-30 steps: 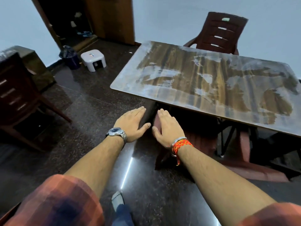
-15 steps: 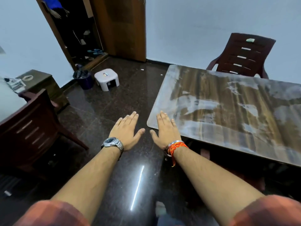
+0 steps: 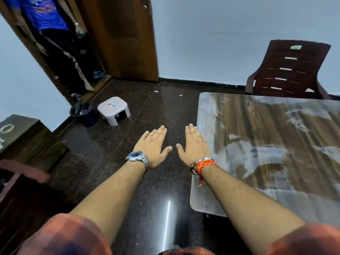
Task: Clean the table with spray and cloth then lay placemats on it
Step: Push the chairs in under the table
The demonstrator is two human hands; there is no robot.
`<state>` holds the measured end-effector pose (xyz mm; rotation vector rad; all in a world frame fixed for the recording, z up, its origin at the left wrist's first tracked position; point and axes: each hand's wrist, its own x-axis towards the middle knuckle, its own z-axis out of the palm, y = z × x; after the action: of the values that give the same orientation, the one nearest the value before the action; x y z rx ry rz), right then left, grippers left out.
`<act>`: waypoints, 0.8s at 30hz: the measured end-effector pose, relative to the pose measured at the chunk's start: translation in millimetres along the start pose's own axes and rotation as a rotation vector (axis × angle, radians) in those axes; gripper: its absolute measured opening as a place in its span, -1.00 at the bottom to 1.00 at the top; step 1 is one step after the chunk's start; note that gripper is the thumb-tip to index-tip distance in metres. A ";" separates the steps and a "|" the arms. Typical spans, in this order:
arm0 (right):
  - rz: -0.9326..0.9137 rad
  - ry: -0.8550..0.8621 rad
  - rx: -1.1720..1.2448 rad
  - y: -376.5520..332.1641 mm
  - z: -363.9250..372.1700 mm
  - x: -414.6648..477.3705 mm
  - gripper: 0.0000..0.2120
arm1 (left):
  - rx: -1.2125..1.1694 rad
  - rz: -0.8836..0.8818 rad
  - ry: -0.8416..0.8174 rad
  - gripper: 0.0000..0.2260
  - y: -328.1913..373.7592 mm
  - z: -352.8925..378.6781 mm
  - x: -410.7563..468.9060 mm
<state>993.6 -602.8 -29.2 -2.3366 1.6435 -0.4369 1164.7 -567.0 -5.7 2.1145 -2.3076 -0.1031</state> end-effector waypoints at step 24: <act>0.772 0.208 -0.083 138.5 2.6 441.1 -0.30 | 0.033 0.621 -0.089 -0.30 -82.8 -0.7 589.5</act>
<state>1014.9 -1064.5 -39.3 -1.5416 2.5068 -0.4457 1195.2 -1160.9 -31.5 1.3303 -2.9046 -0.1512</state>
